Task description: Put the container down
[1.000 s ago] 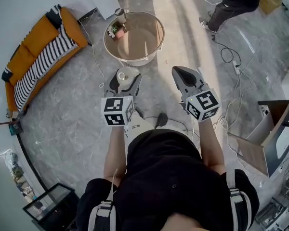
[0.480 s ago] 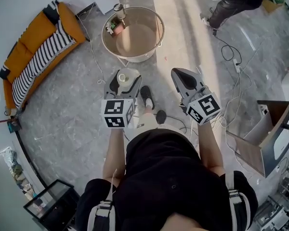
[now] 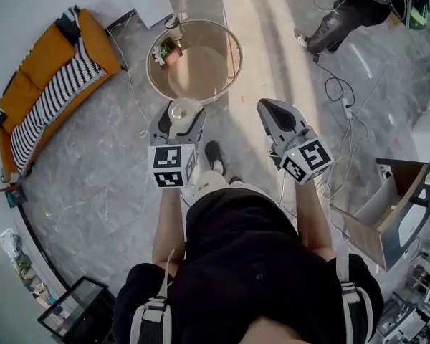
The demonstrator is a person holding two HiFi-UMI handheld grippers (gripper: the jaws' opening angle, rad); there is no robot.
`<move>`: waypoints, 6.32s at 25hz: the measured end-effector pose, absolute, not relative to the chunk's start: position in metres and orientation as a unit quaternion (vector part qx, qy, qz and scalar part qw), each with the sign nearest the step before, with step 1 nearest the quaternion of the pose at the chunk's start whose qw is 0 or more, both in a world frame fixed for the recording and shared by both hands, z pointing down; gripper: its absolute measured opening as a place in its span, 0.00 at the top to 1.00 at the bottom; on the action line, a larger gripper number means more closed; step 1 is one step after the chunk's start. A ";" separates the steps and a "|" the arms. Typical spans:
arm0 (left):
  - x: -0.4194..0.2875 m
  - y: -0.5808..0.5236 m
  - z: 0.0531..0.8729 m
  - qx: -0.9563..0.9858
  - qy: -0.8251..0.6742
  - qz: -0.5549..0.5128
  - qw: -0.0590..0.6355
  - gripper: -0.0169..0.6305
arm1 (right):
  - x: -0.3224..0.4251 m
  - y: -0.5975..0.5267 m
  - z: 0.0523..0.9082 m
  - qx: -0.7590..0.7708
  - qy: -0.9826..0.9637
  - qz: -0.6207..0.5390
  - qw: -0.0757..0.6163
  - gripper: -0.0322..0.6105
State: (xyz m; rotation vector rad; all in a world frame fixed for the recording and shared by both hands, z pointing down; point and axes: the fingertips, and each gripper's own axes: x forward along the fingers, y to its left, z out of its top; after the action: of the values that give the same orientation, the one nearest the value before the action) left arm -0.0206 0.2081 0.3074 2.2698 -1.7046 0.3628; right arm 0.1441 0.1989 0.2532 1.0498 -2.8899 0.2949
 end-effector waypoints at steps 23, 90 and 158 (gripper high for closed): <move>-0.083 0.098 0.337 0.796 -0.570 0.131 0.154 0.44 | 0.067 0.086 0.272 0.366 -0.922 0.111 0.057 0.95; -0.057 -0.137 0.651 0.697 -0.648 0.172 0.255 0.45 | 0.009 -0.188 0.547 0.177 -0.943 0.200 0.198 0.95; -0.110 -0.234 0.832 0.695 -0.643 0.234 0.223 0.44 | -0.010 -0.235 0.635 0.247 -0.911 0.234 0.233 0.95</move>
State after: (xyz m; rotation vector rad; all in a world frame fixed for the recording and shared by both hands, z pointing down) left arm -0.1101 -0.2340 0.8320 1.9181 -1.7755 0.6454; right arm -0.0100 -0.2355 0.6355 0.6787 -2.5015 0.6427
